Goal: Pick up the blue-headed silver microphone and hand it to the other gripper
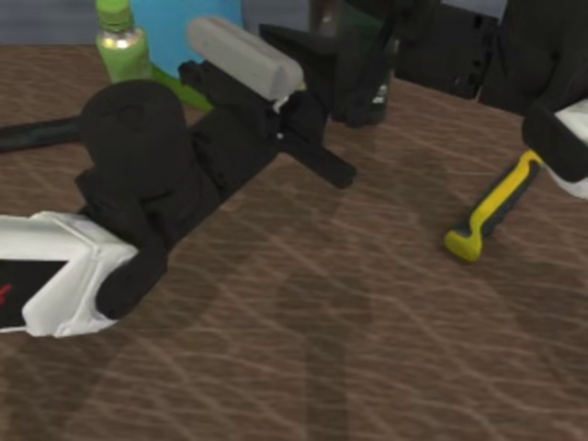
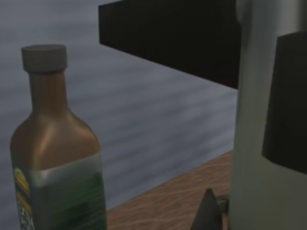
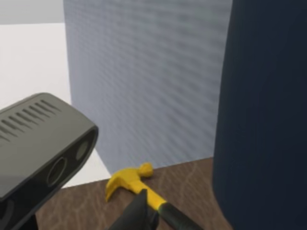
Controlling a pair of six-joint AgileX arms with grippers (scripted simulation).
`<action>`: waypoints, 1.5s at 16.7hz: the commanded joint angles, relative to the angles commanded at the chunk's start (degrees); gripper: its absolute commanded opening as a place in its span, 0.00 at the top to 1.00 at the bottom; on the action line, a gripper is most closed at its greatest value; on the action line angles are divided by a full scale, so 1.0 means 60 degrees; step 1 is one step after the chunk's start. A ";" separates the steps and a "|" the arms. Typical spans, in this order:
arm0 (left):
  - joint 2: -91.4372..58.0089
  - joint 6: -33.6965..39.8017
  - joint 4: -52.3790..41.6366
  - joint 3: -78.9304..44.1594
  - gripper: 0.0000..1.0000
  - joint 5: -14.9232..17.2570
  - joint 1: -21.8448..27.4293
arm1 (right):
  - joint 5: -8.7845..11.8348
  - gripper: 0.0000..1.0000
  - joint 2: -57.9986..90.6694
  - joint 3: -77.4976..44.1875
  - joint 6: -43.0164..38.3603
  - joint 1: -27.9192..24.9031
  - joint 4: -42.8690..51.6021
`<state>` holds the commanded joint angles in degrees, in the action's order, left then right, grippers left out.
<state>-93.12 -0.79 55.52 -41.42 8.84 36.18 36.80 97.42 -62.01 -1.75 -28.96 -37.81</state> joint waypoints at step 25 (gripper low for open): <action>0.0000 0.0000 0.0000 0.0000 0.47 0.0000 0.0000 | 0.0000 1.00 0.0000 0.0000 0.0000 0.0000 0.0000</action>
<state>-93.12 -0.79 55.52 -41.42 8.84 36.18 36.80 97.42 -62.01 -1.75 -28.96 -37.81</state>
